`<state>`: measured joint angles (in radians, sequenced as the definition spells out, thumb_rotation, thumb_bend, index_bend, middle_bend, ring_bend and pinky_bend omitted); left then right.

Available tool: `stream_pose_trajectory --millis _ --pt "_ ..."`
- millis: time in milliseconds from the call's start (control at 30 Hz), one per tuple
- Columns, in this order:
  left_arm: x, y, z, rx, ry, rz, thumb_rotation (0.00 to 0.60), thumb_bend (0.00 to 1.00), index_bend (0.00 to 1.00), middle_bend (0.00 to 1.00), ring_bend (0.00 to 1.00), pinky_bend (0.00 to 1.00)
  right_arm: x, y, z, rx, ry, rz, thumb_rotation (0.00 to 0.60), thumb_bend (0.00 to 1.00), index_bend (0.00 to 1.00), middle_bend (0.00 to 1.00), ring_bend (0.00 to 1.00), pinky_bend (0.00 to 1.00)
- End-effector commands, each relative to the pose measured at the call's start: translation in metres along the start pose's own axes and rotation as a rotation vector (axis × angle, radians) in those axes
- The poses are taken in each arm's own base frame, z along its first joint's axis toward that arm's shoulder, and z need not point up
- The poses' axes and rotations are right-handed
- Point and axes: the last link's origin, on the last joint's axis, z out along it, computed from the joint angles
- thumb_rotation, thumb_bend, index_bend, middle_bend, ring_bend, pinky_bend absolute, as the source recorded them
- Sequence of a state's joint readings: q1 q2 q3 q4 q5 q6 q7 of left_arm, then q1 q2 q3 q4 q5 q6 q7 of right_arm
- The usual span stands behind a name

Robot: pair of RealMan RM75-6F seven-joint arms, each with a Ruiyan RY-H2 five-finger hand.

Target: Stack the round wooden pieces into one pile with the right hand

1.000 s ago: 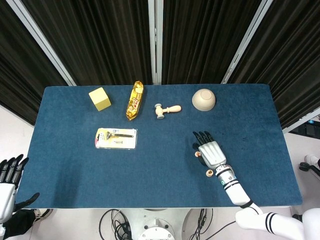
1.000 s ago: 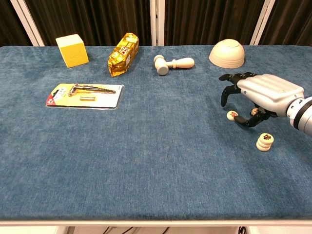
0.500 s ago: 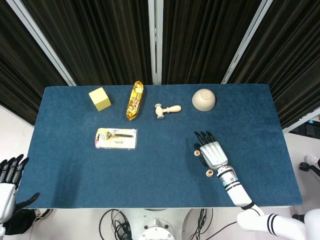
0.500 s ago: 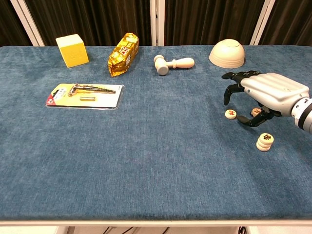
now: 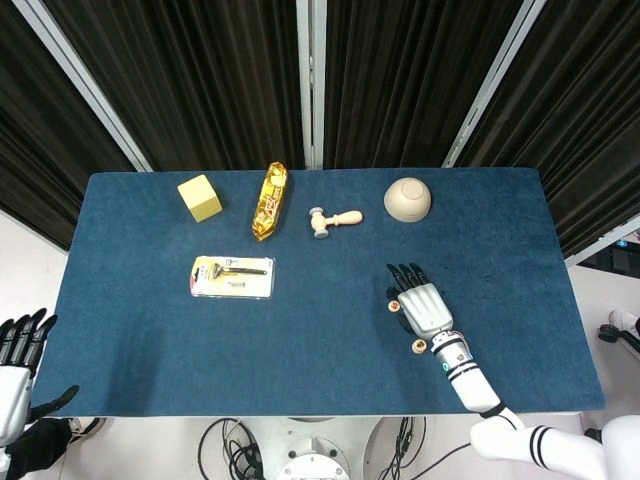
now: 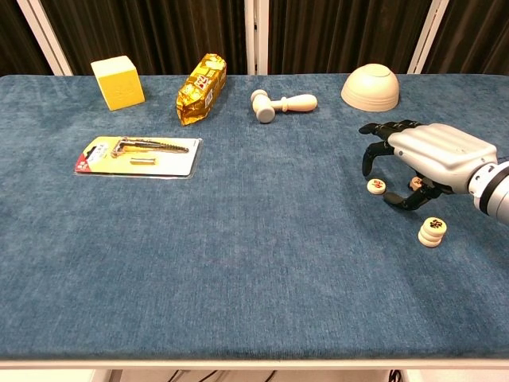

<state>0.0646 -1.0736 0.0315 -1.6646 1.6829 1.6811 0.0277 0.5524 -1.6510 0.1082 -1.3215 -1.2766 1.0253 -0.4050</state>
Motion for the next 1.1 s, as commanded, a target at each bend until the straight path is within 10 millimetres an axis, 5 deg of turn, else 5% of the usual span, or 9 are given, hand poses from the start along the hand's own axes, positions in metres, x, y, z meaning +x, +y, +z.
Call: stream_pose_trajectory --millis 33,300,500,633,1100 --pt "0.000 0.000 0.000 0.000 0.000 0.000 0.600 0.09 0.03 0.00 0.00 0.00 -0.001 0.000 0.000 -0.001 -0.002 -0.002 0.600 0.33 0.43 0.03 0.00 0.00" --pt "0.000 0.000 0.000 -0.001 0.001 0.000 0.600 0.09 0.03 0.00 0.00 0.00 0.002 -0.001 0.000 -0.002 0.020 0.003 0.600 0.34 0.49 0.04 0.00 0.00" --pt "0.000 0.000 0.000 -0.002 0.000 0.001 0.600 0.09 0.03 0.00 0.00 0.00 0.022 -0.001 -0.007 0.021 0.088 0.041 0.600 0.35 0.50 0.04 0.00 0.00" --pt "0.000 0.001 0.000 -0.003 0.002 0.000 0.600 0.10 0.03 0.00 0.00 0.00 0.033 0.003 -0.024 0.044 0.103 0.043 0.600 0.35 0.51 0.05 0.00 0.00" --pt "-0.002 0.003 0.000 -0.004 -0.011 0.005 0.600 0.10 0.03 0.00 0.00 0.00 0.020 0.022 -0.086 0.061 0.018 0.001 0.600 0.35 0.51 0.05 0.00 0.00"
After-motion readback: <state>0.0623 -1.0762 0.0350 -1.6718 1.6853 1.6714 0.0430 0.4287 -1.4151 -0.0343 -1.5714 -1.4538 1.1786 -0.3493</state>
